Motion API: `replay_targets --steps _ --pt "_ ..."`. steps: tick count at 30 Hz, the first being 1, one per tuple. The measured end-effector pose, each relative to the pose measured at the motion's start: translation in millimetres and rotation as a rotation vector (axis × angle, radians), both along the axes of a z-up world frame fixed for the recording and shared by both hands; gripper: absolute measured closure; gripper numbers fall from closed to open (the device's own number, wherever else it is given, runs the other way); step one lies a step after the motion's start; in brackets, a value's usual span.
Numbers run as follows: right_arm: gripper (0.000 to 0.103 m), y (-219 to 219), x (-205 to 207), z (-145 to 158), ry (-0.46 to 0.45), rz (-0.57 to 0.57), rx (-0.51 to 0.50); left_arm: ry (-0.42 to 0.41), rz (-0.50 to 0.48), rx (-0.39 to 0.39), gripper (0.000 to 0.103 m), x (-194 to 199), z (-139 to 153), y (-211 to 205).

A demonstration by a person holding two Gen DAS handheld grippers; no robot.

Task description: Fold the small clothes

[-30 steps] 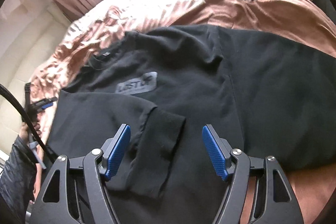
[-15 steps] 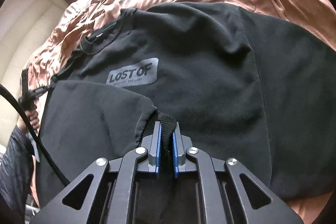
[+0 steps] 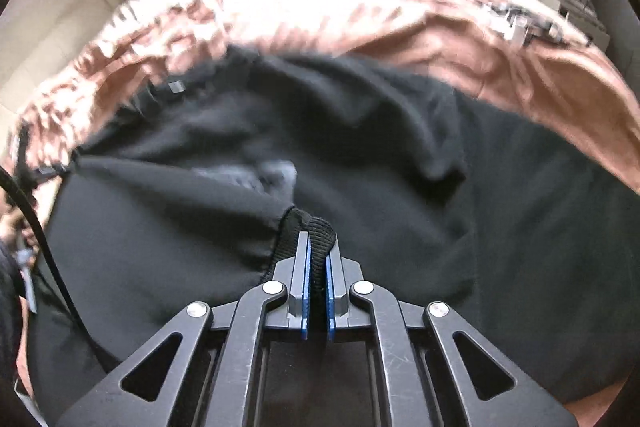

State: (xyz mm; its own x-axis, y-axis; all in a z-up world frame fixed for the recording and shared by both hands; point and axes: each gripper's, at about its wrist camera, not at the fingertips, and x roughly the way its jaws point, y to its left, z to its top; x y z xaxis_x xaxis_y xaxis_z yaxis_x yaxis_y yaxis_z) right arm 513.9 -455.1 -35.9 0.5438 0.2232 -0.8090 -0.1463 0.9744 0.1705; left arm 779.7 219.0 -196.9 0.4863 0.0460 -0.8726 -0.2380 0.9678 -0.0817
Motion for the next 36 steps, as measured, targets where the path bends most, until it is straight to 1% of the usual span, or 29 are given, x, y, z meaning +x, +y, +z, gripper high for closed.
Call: replay_targets --steps 1,2,3,4,5,6,7,8,9,13,15,18,19,21,22,25,27,29,33,34,36 --pt "0.093 1.0 2.8 -4.4 0.023 -0.009 -0.008 0.001 0.014 0.000 0.082 -2.2 2.3 0.8" --pt "0.091 -0.7 1.5 -6.9 0.036 -0.020 -0.003 0.008 0.025 0.003 0.075 -5.5 6.2 1.8" --pt "0.085 -1.9 -2.4 -5.3 0.029 -0.014 0.005 0.007 0.021 0.002 0.073 -8.6 9.5 2.4" --pt "0.070 -3.2 -5.2 -3.0 0.021 -0.009 0.007 -0.001 0.014 0.002 0.065 -12.6 14.0 2.5" --pt "0.059 -5.0 -10.5 0.9 0.017 -0.003 0.010 -0.013 0.007 0.003 0.055 -17.5 20.2 2.5" --pt "0.043 -7.6 -16.7 5.7 -0.001 -0.005 0.017 -0.029 0.005 0.002 0.050 -23.8 27.7 2.7" --pt "0.038 -10.2 -23.8 11.8 -0.021 -0.005 0.023 -0.042 0.009 -0.001 0.044 -29.4 34.0 3.1" --pt "0.037 -13.8 -26.1 17.5 -0.031 -0.003 0.027 -0.054 0.017 -0.008 0.040 -35.7 40.6 3.6" --pt "0.035 -16.2 -30.3 21.5 -0.035 -0.002 0.031 -0.065 0.023 -0.019 0.039 -42.6 48.3 4.1" --pt "0.024 -25.6 -57.8 40.0 -0.050 -0.010 0.032 -0.096 0.012 -0.067 0.028 -67.8 73.8 -3.2" --pt "0.020 -32.8 -73.7 50.6 -0.047 -0.016 0.022 -0.112 0.002 -0.076 0.028 -83.3 87.3 -12.2" --pt "0.020 -37.0 -94.9 67.4 -0.054 -0.013 0.019 -0.149 -0.007 -0.080 0.023 -115.3 109.5 -27.0" --pt "0.020 -38.1 -102.5 73.9 -0.059 -0.011 0.007 -0.158 -0.008 -0.086 0.020 -121.5 114.0 -29.3" --pt "0.020 -38.5 -116.3 86.7 -0.073 -0.016 -0.043 -0.206 -0.021 -0.112 0.017 -145.8 129.2 -37.4" --pt "0.020 -39.2 -125.6 93.4 -0.086 -0.029 -0.063 -0.222 -0.021 -0.111 0.014 -155.8 134.8 -40.4" --pt "0.020 -43.2 -154.3 113.3 -0.155 -0.040 -0.057 -0.256 -0.025 -0.093 0.014 -185.2 151.9 -51.9" --pt "0.020 -43.2 -172.5 121.8 -0.191 -0.027 -0.044 -0.281 -0.032 -0.090 0.013 -201.9 162.0 -58.2" --pt "0.020 -42.7 -190.6 126.4 -0.208 -0.008 -0.031 -0.313 -0.036 -0.090 0.008 -223.3 174.1 -65.6" --pt "0.020 -43.5 -220.3 137.7 -0.218 0.024 -0.003 -0.374 -0.060 -0.103 0.004 -257.9 193.1 -77.3" --pt "0.015 -44.9 -226.1 139.2 -0.220 0.031 -0.006 -0.388 -0.064 -0.104 0.001 -265.1 197.0 -80.2" --pt "0.007 -44.8 -241.8 146.0 -0.237 0.043 -0.007 -0.417 -0.067 -0.106 0.000 -278.9 204.2 -86.1"
